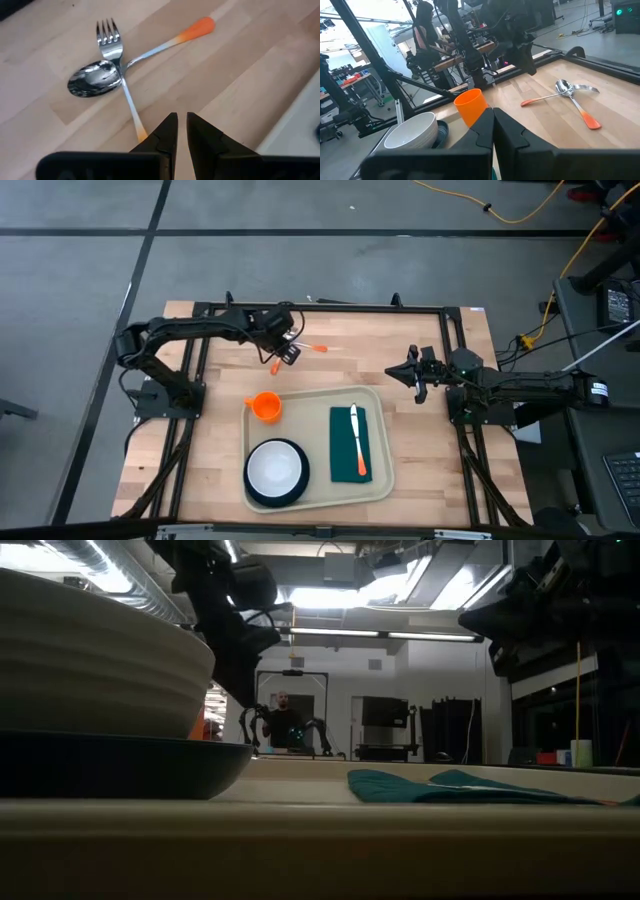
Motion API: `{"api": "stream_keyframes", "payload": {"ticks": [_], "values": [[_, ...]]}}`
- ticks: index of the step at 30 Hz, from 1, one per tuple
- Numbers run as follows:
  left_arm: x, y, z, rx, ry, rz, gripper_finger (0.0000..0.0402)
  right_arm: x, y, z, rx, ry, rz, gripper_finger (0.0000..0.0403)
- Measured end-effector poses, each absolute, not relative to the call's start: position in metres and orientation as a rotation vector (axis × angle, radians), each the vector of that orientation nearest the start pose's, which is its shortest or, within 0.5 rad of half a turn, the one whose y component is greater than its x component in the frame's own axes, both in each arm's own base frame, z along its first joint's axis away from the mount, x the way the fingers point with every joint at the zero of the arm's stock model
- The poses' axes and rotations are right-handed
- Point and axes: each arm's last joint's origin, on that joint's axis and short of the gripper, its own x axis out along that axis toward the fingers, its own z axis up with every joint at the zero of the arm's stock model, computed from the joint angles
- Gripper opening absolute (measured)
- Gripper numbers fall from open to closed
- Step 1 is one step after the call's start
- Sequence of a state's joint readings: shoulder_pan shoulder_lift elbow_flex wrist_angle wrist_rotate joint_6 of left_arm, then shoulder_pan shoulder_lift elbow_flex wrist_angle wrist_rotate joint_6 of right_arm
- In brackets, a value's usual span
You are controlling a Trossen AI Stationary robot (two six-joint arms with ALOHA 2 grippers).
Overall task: Set up tray
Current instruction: Put the orange fork to the left of the orange knife on the dark blue napkin on the gray serving tray
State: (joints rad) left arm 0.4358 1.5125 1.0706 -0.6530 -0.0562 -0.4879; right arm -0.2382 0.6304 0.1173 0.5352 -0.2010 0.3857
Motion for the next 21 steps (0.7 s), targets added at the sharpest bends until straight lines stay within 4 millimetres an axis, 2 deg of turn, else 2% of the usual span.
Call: {"api": "stream_keyframes", "payload": {"ticks": [5,14,17,21], "values": [[0.269,0.127,0.228,-0.682,0.956,0.715,0.0058,0.143,-0.029,0.193,0.381,-0.028,-0.032,0.0009],[0.269,0.128,0.228,-0.705,0.933,0.791,0.0172,0.143,-0.029,0.193,0.384,-0.027,-0.032,0.0009],[0.271,0.129,0.221,-0.716,0.966,0.794,0.0192,0.143,-0.029,0.193,0.384,-0.027,-0.032,0.0010],[0.276,0.131,0.203,-0.729,1.032,0.813,0.0197,0.143,-0.029,0.193,0.384,-0.026,-0.032,0.0010]]}}
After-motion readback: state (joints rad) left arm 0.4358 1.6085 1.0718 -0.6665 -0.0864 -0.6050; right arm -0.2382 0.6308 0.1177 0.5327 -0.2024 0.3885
